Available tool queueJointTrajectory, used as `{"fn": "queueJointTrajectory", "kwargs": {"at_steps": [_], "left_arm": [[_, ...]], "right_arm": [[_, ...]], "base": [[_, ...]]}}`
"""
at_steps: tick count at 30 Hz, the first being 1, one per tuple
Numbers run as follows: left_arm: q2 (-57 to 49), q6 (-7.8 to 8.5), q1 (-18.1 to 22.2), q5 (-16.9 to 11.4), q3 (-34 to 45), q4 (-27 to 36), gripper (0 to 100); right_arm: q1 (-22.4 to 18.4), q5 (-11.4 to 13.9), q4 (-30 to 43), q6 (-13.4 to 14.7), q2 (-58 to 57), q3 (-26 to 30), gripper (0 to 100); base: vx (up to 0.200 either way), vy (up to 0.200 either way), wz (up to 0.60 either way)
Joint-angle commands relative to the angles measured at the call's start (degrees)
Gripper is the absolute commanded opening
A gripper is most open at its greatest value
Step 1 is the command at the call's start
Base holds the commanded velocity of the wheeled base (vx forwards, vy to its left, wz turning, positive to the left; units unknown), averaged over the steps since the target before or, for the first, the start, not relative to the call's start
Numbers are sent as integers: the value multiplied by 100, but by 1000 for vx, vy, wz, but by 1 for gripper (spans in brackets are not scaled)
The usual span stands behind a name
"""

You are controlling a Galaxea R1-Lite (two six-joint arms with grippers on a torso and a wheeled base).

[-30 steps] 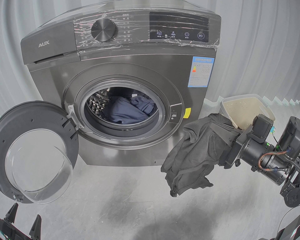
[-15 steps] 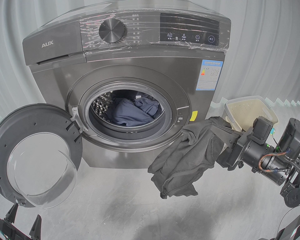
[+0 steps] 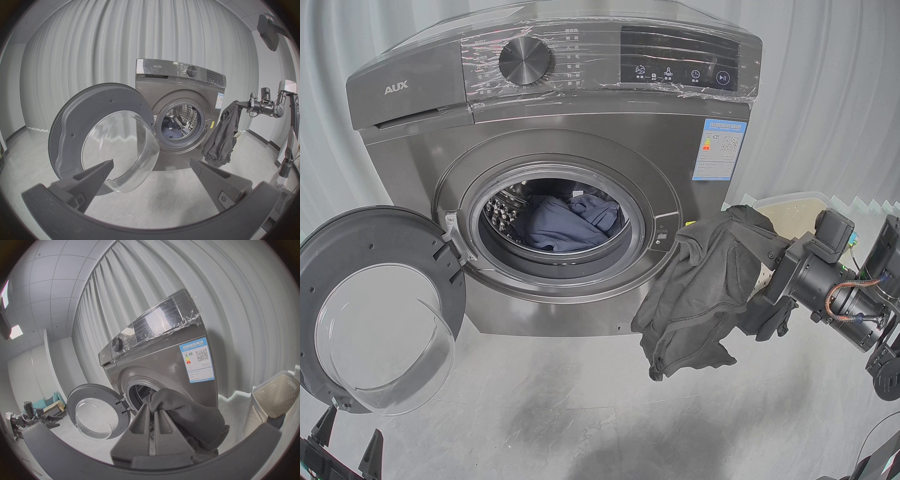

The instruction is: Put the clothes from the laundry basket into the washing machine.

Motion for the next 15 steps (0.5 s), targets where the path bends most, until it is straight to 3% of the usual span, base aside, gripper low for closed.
{"fn": "queueJointTrajectory", "kwargs": {"at_steps": [1, 5, 15], "left_arm": [[-86, -4, 0, 0, 57, 4, 100], [-86, 5, 0, 0, 57, 4, 100], [-86, 5, 0, 9, 57, 4, 100]], "right_arm": [[-51, -3, 112, 13, -138, 11, 0], [-139, -29, 182, 21, -165, -42, 0], [-244, 6, 200, 92, -147, -94, 0]], "base": [[0, 200, 0], [0, 200, 0], [0, 0, 0]]}}
